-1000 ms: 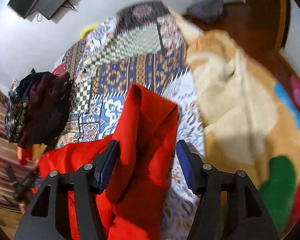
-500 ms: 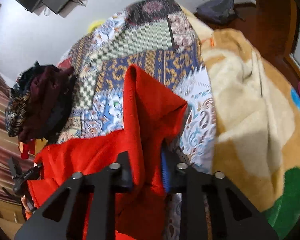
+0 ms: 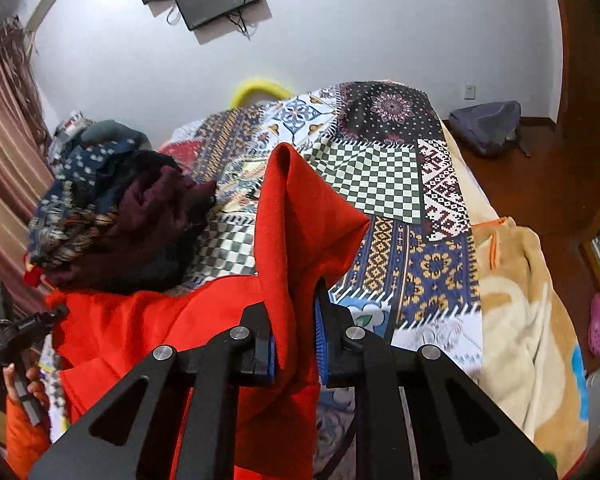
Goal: Fold large clothes
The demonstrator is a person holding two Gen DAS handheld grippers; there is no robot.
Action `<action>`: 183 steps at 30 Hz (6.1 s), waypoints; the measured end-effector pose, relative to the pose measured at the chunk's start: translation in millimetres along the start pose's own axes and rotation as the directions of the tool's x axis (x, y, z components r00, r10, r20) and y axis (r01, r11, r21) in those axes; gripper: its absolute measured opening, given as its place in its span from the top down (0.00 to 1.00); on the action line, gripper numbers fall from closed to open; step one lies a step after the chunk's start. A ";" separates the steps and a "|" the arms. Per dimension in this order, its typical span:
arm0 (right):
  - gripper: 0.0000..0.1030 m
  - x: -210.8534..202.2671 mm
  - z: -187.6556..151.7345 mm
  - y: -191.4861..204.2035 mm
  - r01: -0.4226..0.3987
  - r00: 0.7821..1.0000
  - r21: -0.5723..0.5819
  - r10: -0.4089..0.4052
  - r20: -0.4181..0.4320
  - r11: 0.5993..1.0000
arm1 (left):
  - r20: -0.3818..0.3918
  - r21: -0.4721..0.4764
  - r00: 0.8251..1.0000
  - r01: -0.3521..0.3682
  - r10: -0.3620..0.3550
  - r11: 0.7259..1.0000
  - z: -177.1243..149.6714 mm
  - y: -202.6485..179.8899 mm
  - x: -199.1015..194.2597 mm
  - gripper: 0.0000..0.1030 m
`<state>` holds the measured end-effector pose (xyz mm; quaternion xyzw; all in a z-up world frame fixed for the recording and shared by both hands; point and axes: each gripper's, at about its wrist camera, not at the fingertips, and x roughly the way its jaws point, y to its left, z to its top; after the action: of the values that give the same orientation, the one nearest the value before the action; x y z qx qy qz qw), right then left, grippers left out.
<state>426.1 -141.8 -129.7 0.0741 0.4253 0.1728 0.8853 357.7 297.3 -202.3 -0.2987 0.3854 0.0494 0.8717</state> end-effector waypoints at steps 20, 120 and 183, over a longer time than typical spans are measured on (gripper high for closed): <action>0.57 -42.7 -19.7 -17.7 0.168 0.985 -0.064 -0.170 -0.032 0.984 | 0.059 0.234 0.949 -0.314 0.309 0.920 -17.7 -28.5 -8.3 0.75; 0.74 -58.0 -114.1 -22.3 0.114 0.987 0.001 -0.114 -0.114 0.993 | -0.101 0.170 0.922 -0.353 0.373 0.920 -125.7 35.8 -46.8 0.97; 0.42 -63.8 -4.0 10.9 0.056 0.987 0.024 -0.059 0.150 0.998 | 0.192 0.072 0.963 -0.205 0.188 0.976 6.9 -38.9 -89.2 0.42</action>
<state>383.4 -155.2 -82.7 0.0833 0.3611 0.1370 0.9187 312.2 282.3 -117.4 -0.2130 0.3329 0.1454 0.9070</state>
